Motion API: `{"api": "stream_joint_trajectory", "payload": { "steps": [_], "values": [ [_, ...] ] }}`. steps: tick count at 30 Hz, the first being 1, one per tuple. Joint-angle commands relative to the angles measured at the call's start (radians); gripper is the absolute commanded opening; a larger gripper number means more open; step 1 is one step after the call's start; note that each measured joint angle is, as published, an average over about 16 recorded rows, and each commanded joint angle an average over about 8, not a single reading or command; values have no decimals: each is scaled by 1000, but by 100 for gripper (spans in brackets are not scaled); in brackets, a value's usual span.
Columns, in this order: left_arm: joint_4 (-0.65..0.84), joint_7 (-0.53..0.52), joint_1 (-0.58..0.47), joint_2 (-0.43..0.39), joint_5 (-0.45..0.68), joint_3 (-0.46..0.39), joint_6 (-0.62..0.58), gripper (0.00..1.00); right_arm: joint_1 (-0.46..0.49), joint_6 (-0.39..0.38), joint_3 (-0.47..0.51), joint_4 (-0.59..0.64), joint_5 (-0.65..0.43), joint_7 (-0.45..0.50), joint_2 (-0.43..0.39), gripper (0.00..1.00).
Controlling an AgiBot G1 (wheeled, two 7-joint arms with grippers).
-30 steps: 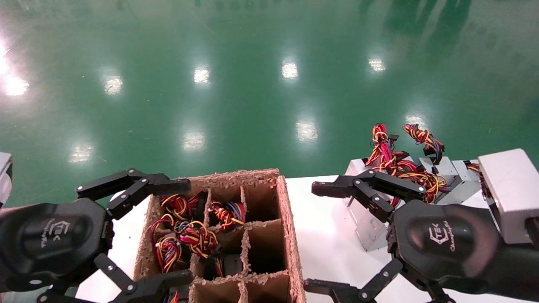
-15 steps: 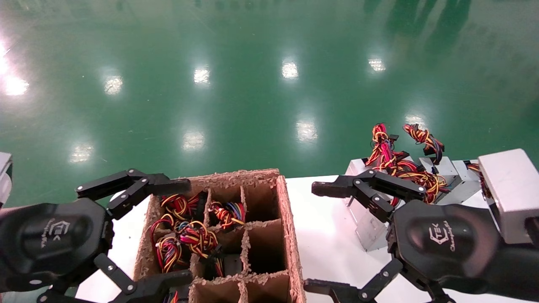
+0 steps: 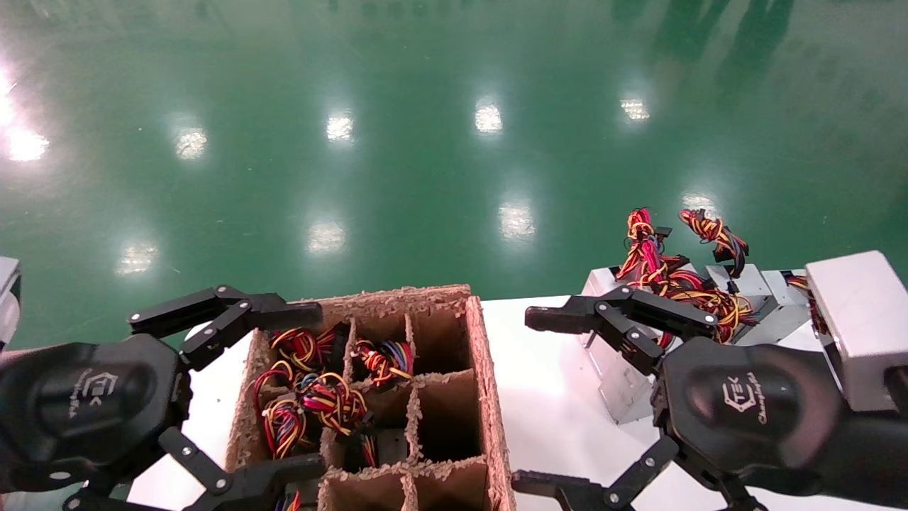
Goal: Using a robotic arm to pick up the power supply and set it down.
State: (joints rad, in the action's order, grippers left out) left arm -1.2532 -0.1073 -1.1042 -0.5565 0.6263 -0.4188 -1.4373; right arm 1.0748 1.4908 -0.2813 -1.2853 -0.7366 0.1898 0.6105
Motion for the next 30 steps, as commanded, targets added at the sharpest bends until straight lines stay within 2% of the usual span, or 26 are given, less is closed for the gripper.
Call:
{"api": "stream_joint_trajectory", "payload": {
  "steps": [1,6,12,25,30],
  "values": [
    [0,0,0,0,0,0,0,0,0,1,0,1,2,0,0,100],
    [0,0,0,0,0,0,0,0,0,-11,-6,-10,-19,-3,2,100],
    [0,0,0,0,0,0,0,0,6,-60,-34,-45,-83,-2,37,100],
    [0,0,0,0,0,0,0,0,62,-219,-183,-52,-334,41,248,100],
    [0,0,0,0,0,0,0,0,79,-263,-225,-52,-399,64,316,100]
  ]
}}
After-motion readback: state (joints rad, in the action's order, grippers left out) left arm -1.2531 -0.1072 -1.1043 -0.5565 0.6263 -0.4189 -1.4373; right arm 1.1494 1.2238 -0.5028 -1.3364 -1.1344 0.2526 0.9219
